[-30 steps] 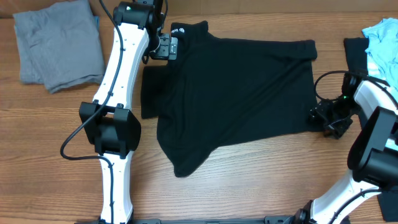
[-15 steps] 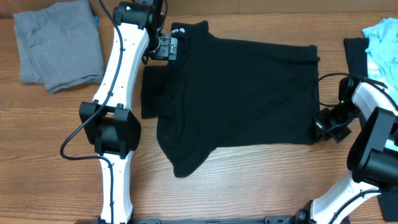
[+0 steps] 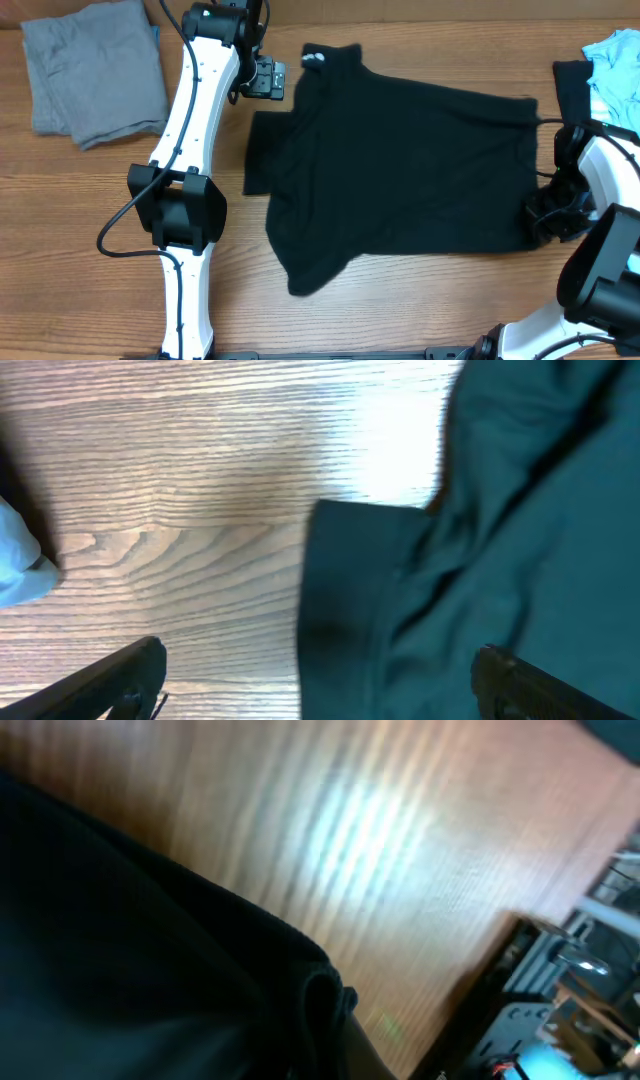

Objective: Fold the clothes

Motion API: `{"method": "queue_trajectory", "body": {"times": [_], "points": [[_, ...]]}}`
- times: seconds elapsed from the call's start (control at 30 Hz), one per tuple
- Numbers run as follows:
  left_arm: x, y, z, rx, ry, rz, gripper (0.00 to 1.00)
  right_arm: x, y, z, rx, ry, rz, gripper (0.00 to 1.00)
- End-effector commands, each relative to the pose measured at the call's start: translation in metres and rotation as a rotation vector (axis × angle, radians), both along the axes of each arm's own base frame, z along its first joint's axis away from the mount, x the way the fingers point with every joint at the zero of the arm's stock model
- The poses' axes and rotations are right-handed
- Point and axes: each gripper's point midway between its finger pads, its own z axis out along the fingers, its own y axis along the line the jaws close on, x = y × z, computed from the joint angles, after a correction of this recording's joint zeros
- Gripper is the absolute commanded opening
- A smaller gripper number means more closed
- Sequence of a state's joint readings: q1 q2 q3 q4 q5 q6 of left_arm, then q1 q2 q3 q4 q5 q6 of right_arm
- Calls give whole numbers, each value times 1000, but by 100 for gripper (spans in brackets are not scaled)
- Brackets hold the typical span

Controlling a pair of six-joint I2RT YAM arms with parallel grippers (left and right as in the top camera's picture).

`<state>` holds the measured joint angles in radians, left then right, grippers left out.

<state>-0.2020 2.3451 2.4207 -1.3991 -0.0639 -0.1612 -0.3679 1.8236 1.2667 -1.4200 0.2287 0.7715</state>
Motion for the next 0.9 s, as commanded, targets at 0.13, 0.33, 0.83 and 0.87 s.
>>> {"method": "queue_trajectory", "body": {"times": [0.13,0.33,0.83,0.87], "points": [[-6,-11,12,-66,1,-18,100,-12,-9,5,-99,21,-63,100],[-28,-25,9,-148,98,-63,100,-10,-9,3,-98,11,-64,100],[-76,-16,47,-152,178,-2,100,51,12,-15,125,-260,105,100],[-81,-16,54,-147,172,-5,100,52,12,-15,124,-263,106,100]]}}
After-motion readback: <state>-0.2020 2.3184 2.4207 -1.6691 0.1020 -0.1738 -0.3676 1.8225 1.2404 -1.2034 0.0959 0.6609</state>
